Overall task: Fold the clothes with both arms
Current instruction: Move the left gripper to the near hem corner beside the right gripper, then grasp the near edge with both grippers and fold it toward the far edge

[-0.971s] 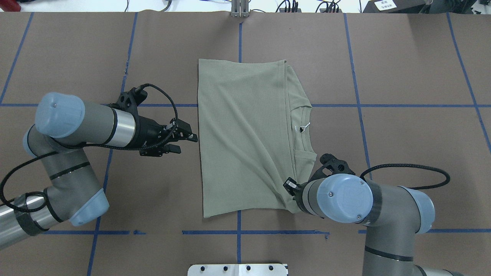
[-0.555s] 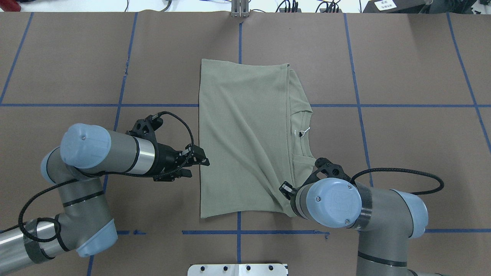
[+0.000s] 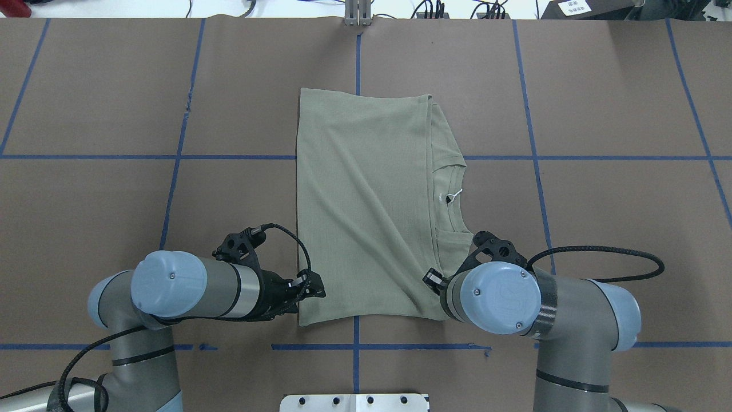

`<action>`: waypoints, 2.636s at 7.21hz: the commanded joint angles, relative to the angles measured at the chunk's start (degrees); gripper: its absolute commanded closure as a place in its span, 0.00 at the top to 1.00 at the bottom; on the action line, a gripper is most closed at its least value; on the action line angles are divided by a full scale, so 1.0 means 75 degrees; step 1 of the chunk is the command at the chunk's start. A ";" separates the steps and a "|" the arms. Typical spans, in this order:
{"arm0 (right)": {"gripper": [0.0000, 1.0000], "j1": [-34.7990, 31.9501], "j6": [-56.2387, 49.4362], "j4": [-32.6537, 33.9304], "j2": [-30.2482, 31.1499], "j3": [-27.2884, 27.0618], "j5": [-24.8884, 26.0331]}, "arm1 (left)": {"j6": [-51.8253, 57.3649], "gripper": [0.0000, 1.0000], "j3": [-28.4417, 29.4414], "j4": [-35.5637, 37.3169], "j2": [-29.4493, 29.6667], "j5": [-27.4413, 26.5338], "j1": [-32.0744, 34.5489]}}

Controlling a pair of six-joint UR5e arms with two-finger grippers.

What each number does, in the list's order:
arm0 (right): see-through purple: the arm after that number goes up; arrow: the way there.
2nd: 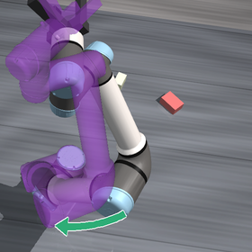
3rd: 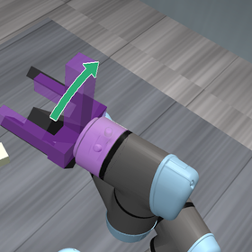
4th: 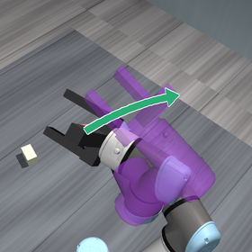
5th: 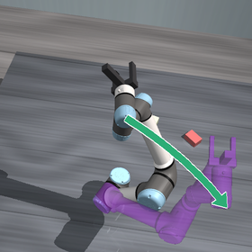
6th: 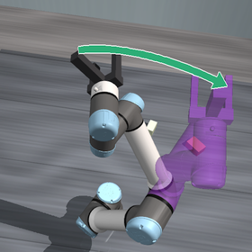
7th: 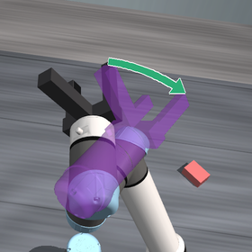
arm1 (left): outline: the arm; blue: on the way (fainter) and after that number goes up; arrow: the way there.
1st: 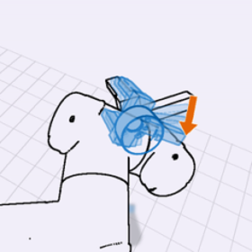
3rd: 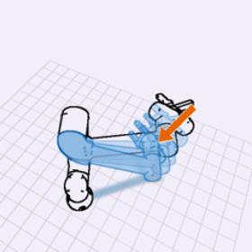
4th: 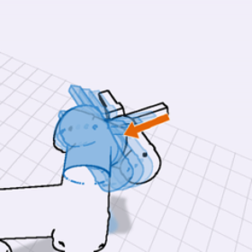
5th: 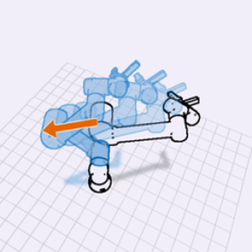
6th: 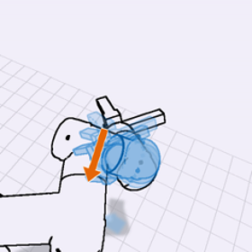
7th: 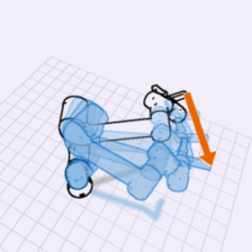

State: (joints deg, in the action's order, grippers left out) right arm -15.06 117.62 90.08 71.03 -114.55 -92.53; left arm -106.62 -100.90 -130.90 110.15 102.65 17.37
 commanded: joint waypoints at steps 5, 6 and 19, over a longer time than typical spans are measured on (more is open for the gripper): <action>0.00 -0.0008 -0.0038 0.0001 -0.0014 -0.0031 -0.0015 | -0.0046 0.49 -0.0035 0.0461 -0.0027 -0.0116 -0.0289; 0.00 -0.0019 -0.0038 0.0001 -0.0014 -0.0043 -0.0015 | -0.0127 0.10 -0.0069 0.0472 -0.0038 -0.0116 -0.0289; 0.00 -0.1526 -0.0878 0.0552 -0.0667 -0.0434 -0.0187 | 0.1287 0.00 -0.0744 0.1972 0.0849 0.1243 0.2811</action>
State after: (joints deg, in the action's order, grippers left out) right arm -21.66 114.80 94.33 68.17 -120.95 -91.92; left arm -100.96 -111.61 -117.93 112.43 110.55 32.80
